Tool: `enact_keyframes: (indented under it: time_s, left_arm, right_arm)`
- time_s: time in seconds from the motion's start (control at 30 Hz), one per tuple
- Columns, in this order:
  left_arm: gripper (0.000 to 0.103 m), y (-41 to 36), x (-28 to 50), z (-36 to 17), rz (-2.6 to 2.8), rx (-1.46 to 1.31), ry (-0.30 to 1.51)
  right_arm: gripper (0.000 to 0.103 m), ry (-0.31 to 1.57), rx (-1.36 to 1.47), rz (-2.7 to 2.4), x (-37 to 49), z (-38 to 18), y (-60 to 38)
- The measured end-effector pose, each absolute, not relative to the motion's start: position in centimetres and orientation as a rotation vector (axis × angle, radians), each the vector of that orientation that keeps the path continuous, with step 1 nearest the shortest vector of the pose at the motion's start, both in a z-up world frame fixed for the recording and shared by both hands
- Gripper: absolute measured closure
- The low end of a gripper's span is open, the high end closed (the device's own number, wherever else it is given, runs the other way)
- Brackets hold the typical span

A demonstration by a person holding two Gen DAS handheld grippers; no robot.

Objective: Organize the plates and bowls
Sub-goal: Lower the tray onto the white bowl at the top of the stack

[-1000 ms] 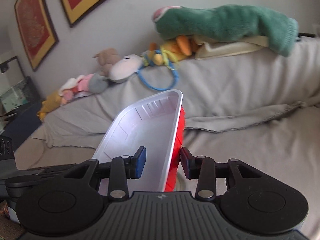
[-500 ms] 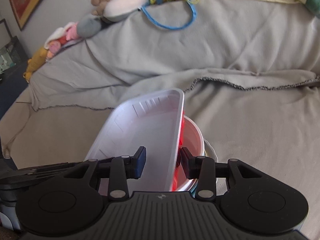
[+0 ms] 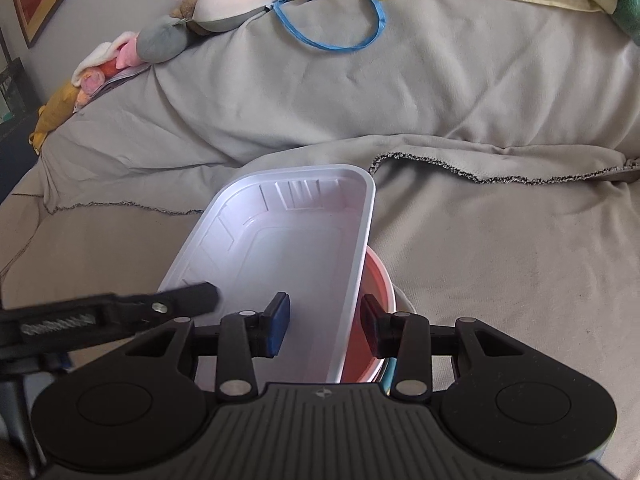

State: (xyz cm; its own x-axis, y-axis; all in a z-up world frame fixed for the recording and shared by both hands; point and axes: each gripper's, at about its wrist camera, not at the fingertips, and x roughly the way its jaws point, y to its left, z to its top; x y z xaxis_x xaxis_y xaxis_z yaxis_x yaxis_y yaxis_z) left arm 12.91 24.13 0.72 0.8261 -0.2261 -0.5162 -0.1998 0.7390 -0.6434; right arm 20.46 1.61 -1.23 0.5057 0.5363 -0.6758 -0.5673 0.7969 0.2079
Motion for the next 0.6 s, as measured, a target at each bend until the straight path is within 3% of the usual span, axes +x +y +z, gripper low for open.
enact_keyframes:
  time_s: [0.6]
  left_arm:
    - [0.083, 24.7, 12.4, -0.3, -0.074, -0.859, 0.618]
  right_arm:
    - [0.064, 0.803, -0.065, 0.649, 20.2, -0.9, 2.0]
